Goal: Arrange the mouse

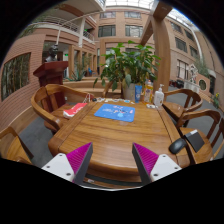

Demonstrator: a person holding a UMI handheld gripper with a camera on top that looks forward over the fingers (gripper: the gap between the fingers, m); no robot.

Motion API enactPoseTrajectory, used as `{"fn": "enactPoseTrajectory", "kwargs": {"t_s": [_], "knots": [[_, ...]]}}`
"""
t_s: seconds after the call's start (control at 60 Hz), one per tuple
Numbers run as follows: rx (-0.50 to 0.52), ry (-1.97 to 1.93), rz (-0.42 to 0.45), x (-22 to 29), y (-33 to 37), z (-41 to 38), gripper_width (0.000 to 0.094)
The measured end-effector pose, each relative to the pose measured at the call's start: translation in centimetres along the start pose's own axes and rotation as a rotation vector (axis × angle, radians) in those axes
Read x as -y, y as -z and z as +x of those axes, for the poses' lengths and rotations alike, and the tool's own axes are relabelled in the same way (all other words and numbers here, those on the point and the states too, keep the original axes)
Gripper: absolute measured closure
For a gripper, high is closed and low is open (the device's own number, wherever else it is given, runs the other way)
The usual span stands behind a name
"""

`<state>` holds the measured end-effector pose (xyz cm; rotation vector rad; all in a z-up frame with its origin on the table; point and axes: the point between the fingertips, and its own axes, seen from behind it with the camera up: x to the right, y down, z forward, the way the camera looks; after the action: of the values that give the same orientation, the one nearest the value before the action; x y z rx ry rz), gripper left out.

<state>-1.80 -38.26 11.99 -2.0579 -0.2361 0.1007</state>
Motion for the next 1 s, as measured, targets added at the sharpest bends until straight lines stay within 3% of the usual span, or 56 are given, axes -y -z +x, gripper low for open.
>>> {"fn": "enactPoseTrajectory", "kwargs": {"t_s": [0.117,0.417,0.717,1.0], "knots": [[-0.054,-0.024,-0.055,-2.4,0.2,2.3,0.0117],[-0.257,-0.114,-0.149,-10.0,-1.7,18.3,0.0084],[-0.398,-0.198,-0.099,-8.4,-7.7,29.0,0.0078],[-0.426,-0.281,-0.136,-8.2,-13.1,32.9,0.0074]]}}
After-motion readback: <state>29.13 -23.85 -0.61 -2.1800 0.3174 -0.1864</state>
